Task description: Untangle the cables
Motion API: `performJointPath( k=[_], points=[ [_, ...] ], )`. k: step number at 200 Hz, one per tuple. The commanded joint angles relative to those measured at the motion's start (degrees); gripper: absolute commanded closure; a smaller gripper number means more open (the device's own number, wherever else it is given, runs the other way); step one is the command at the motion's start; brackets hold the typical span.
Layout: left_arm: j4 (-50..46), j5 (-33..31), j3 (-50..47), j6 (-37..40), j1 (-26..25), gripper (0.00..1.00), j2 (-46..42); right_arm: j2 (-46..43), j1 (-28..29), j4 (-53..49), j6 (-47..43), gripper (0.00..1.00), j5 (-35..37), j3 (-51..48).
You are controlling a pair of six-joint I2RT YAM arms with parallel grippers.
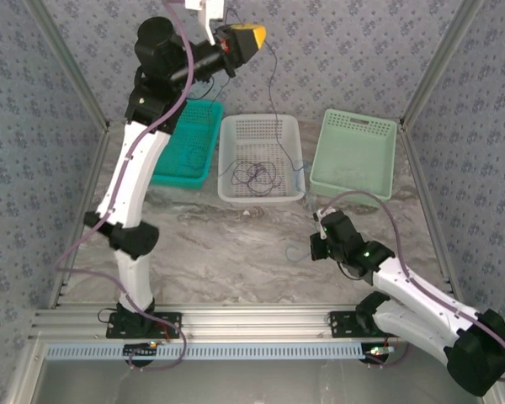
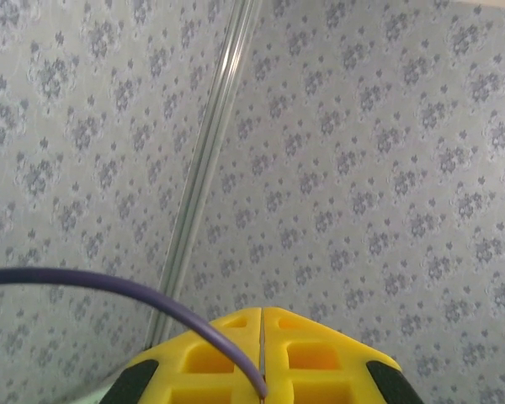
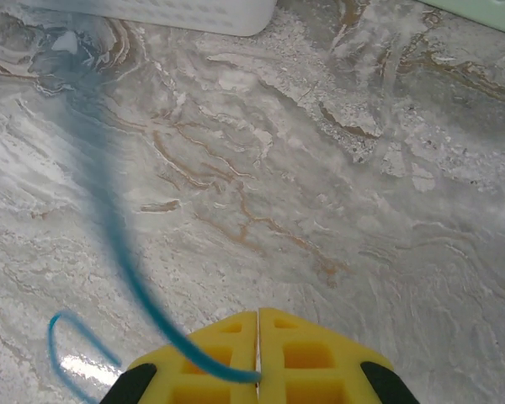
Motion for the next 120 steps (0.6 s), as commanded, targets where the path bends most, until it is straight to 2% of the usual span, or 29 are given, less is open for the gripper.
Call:
performJointPath(
  k=[1,21,41,85,120],
  points=[
    [-6.03,1.54,16.24,-2.98,1.25,0.99,7.86,-1.69,0.39,-2.22,3.12,1.0,1.12,-1.32],
    [-1.97,1.55,19.59,-8.71,3.43,0.99,11.73,-1.66,0.32,-3.1,4.37,1.0,0.92,-2.01],
    [-1.58,2.28,18.89,-9.01,3.38,0.99,12.98,-2.62,0.86,-2.67,4.77,1.0,0.31,-3.02],
    [-10.02,4.85,18.7,-5.32,1.08,1.0,15.83,-7.8,1.81,-2.81,5.49,1.0,0.49,-2.64],
    [-18.51,3.44,18.68,-0.82,-1.0,1.0,18.45,-8.32,2.27,-4.91,4.99,1.0,0.29,0.3]
  ],
)
